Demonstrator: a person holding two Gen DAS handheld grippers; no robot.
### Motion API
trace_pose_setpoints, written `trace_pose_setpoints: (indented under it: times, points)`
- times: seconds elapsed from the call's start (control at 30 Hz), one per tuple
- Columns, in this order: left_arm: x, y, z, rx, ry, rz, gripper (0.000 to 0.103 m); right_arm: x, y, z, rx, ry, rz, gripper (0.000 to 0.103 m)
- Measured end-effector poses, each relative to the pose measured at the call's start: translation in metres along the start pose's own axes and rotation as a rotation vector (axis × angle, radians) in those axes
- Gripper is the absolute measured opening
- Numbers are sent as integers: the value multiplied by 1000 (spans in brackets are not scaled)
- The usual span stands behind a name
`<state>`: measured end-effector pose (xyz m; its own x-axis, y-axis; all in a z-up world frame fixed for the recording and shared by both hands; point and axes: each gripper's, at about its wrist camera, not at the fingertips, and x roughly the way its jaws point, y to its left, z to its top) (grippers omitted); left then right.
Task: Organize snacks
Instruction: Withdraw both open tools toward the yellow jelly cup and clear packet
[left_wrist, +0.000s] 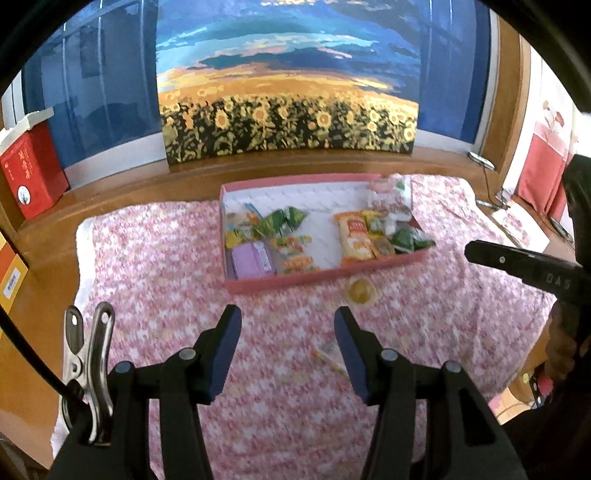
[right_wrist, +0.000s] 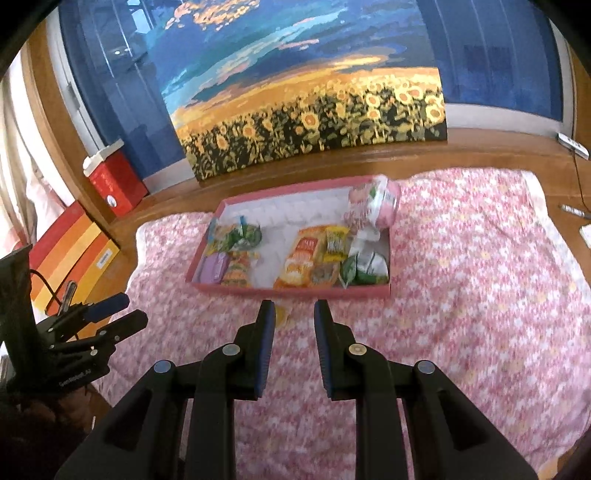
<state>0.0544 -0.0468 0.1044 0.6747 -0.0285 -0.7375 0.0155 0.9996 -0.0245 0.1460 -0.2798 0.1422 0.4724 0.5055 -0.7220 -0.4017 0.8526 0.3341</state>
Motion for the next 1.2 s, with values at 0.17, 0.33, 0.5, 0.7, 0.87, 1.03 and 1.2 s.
trace_pose_setpoints:
  times: [0.17,0.33,0.5,0.7,0.87,1.03,1.2]
  points:
    - [1,-5,-13,-12,44,-16,55,0,-3,-17,29,56,-1,23]
    - [6,-8,-29,-18,102,-24,55,6,-7,-35,62,116,1,23]
    - [12,-9,-50,-44,161,-39,55,18,-3,-56,61,206,10,23]
    - [17,-6,-63,-74,210,-46,55,30,11,-72,25,286,32,23]
    - [14,-7,-56,-59,186,-53,55,23,17,-67,2,255,33,23]
    - [14,-7,-49,-37,171,-46,55,26,21,-62,-17,262,114,54]
    - [13,3,-51,-56,169,-26,56,39,33,-61,-52,294,148,65]
